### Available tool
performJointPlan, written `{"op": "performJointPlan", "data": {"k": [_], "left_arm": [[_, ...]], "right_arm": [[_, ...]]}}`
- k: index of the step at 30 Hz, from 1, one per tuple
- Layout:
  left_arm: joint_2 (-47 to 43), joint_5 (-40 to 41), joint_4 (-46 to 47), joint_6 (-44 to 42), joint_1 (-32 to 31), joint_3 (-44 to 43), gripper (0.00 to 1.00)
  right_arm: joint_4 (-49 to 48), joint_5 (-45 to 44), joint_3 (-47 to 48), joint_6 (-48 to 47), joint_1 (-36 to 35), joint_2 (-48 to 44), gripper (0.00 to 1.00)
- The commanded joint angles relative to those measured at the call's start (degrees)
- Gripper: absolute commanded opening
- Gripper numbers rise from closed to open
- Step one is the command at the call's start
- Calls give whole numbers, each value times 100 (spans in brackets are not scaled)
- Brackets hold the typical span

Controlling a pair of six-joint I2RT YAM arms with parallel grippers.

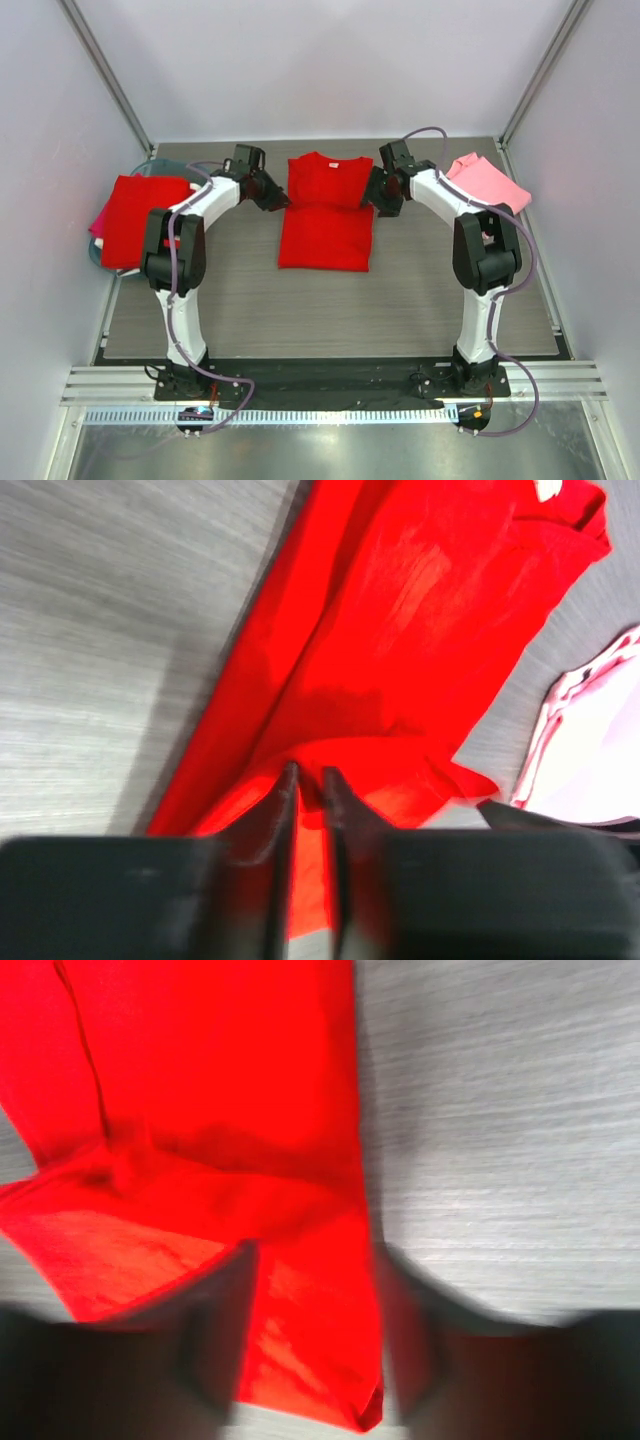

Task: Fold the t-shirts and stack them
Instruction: Fold the tshirt

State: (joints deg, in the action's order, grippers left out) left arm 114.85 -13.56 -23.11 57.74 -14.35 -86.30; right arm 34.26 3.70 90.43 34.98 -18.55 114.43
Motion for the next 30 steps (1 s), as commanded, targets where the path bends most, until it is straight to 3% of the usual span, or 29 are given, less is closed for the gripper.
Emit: {"op": "performJointPlan", "data": {"k": [1,2,6,12,19,25,30], "left_arm": [[91,-191,-122,-244,55,-396,25],[3,-112,-132,-297,64,-353,40],[-751,231,-395,-675,64,85,59],[-1570,29,-396,-834,-6,1202,59],[-2308,-41,-159,-852,-173,2503,56],[-2467,-182,8,-869,-200,2952,49],[-2380,-287,184,-843,-270,3146,53]], "right_arm": [[-95,-45,203,-35,62,-105,71],[-147,-45,142,-44,62,-288,72],[-376,156,-612,-105,62,-921,67],[-833,656,-1966,-88,53,-1993,58],[-1175,1087,-3346,-62,-26,-2557,54],[-1694,1553,-3822,79,-158,-2540,53],[-2002,1625,-3954,211,-290,-2409,50]]}}
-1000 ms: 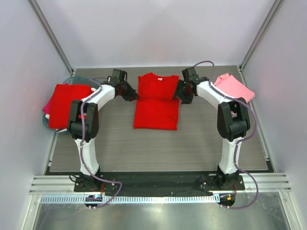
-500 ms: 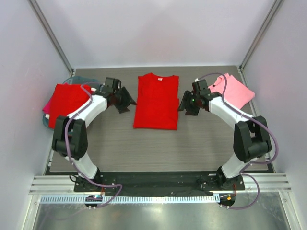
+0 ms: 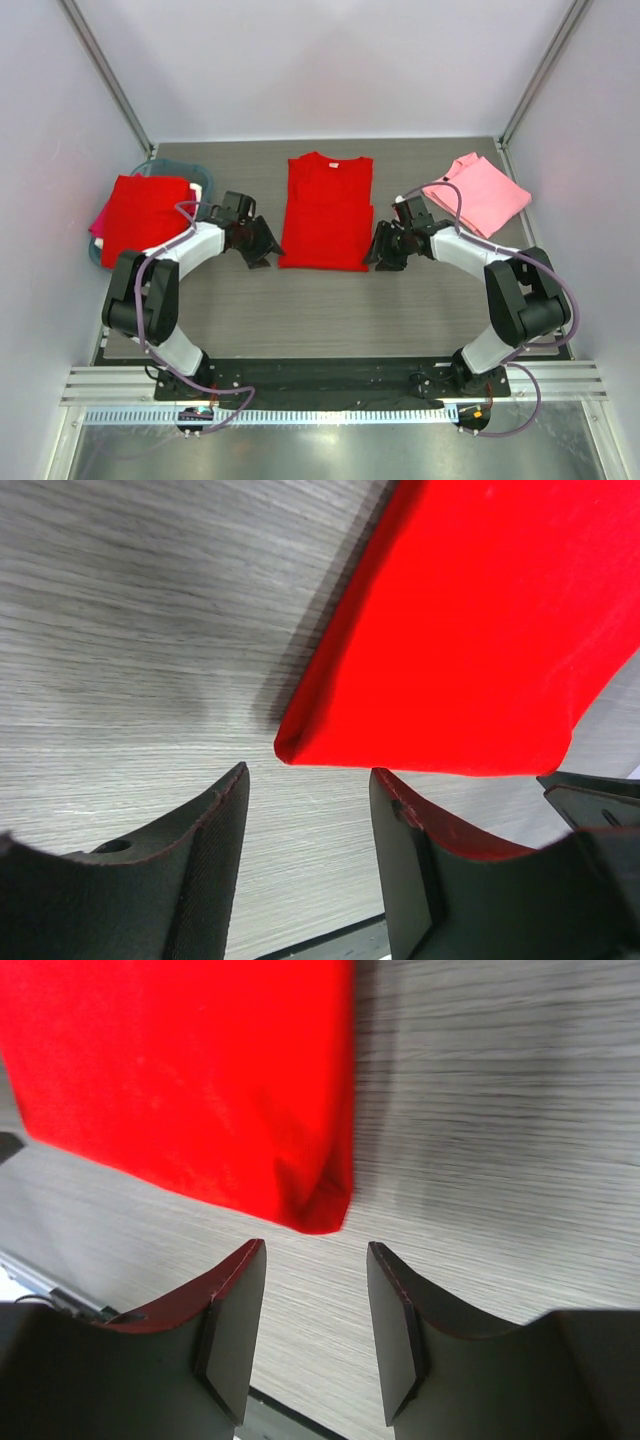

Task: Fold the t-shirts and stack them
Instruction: Fold the tshirt

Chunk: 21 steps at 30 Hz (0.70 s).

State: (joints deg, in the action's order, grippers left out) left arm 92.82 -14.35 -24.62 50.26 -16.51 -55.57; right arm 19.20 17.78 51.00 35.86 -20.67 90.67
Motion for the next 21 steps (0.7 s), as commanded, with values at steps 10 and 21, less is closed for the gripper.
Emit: {"op": "performJointPlan", "data": {"k": [10,21], "left_arm": [[158,-376,669,-16,-89,231,52],[255,-331,775,1,-133,389,47]], "right_arm": [[-567,-327,-108,185,-104,380,39],[-918,-179,-433,299,-104,469,13]]}}
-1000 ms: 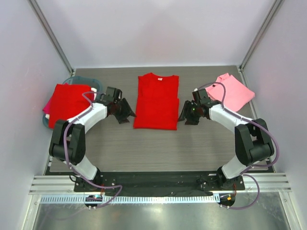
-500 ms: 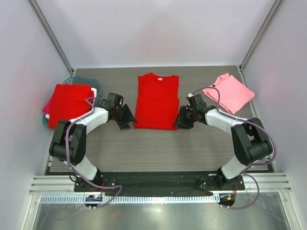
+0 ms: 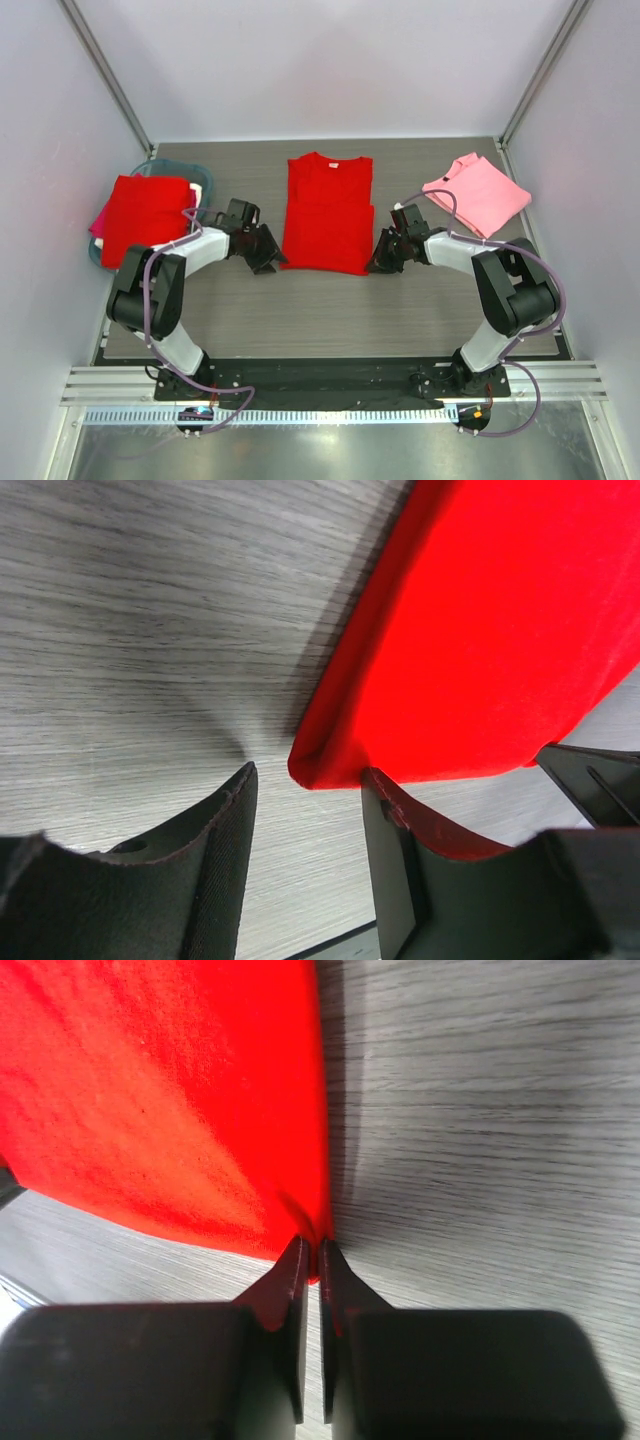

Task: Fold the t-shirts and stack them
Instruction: Fold the tshirt

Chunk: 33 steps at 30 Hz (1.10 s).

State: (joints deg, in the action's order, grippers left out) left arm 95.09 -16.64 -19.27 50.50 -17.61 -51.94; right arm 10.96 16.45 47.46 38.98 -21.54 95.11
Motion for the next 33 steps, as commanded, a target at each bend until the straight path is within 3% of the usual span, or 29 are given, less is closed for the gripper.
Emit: {"op": "performJointPlan", "data": {"k": [1,5,16,18,21,22,33], "left_arm": [[45,-102,248,-14,-15,35,42],[10,-102,283,12,-24,70,34],[264,-67,599,153,-24,255,28],[352,-67,696,188,-15,264,23],[388,-111,889,250,-32,334,2],[370,-111,890,250,-58,360,0],[-859,-251,232,13,-94,413,0]], "right_arm": [[-94,-28,-53,-31,-17,34,7],[-85,-36,-79,-31,-17,-36,4],[-59,-28,-62,-31,-17,-98,2],[-24,-36,-53,-31,-17,-133,1],[37,-54,-62,-57,-17,-212,1],[64,-63,-53,-75,-17,-238,1],[573,156,-18,-329,-26,-1002,1]]}}
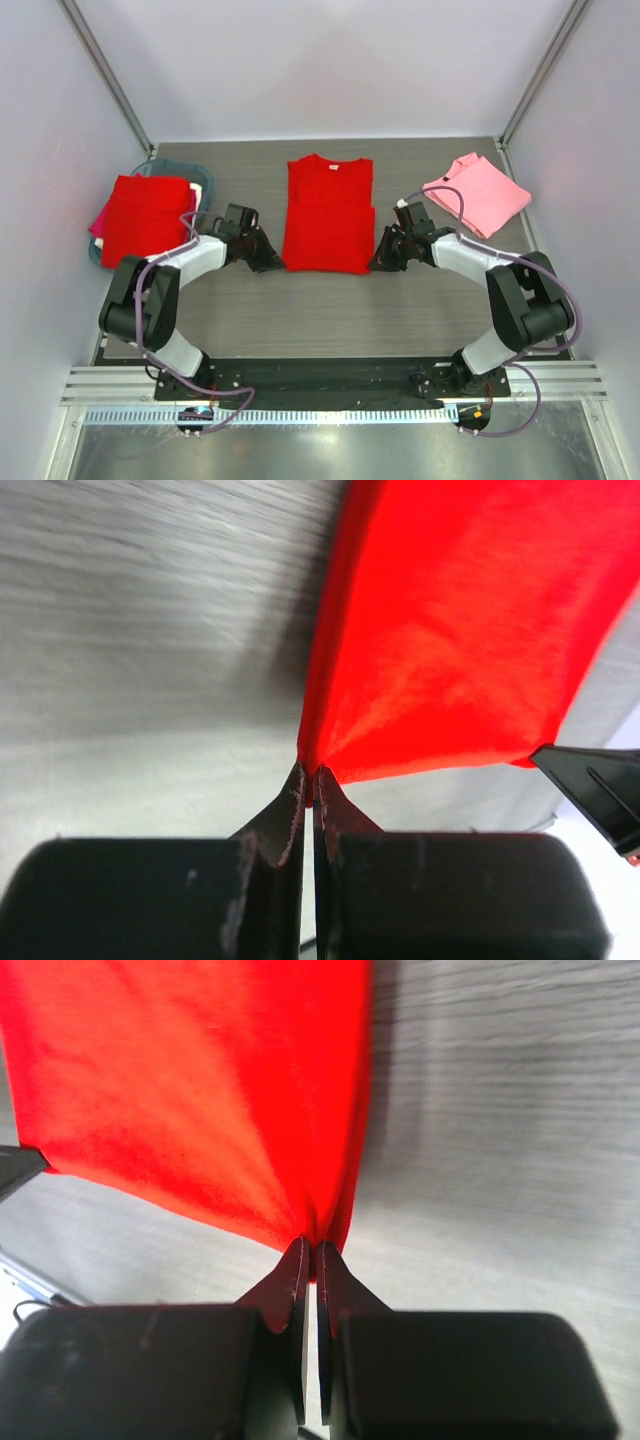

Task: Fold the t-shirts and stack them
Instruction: Fold the tshirt

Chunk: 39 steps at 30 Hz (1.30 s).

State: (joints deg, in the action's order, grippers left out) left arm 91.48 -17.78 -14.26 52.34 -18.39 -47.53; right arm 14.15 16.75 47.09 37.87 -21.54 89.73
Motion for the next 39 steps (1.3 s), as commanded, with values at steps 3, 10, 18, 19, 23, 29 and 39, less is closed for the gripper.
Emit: {"op": "performJointPlan", "data": {"k": [3,10,18,19,23,29,39], "left_arm": [[-920,-252,-454,-198,-50,68,0],[-2070,-375,-815,161,-533,481,0],[-3329,20,-1184,1058,-1447,726,0],[-3443,81,-1210,1146,-1509,780,0],[-4076,363,-1377,1542,-1729,1008,0],[-4297,336,-1421,1780,-1799,1070,0],[-3647,653,-1501,1675,-1581,210,0]], "right_arm": [[588,293,11,-411,-17,-834,1],[1492,250,-51,-631,-17,-1923,1],[2381,-14,177,-675,-17,-2978,1],[2530,-32,204,-667,-17,-3136,1],[2777,-216,239,-684,-17,-3453,1],[2848,-524,415,-746,-17,-3446,1],[2795,-1341,1573,-895,1,-2217,1]]}}
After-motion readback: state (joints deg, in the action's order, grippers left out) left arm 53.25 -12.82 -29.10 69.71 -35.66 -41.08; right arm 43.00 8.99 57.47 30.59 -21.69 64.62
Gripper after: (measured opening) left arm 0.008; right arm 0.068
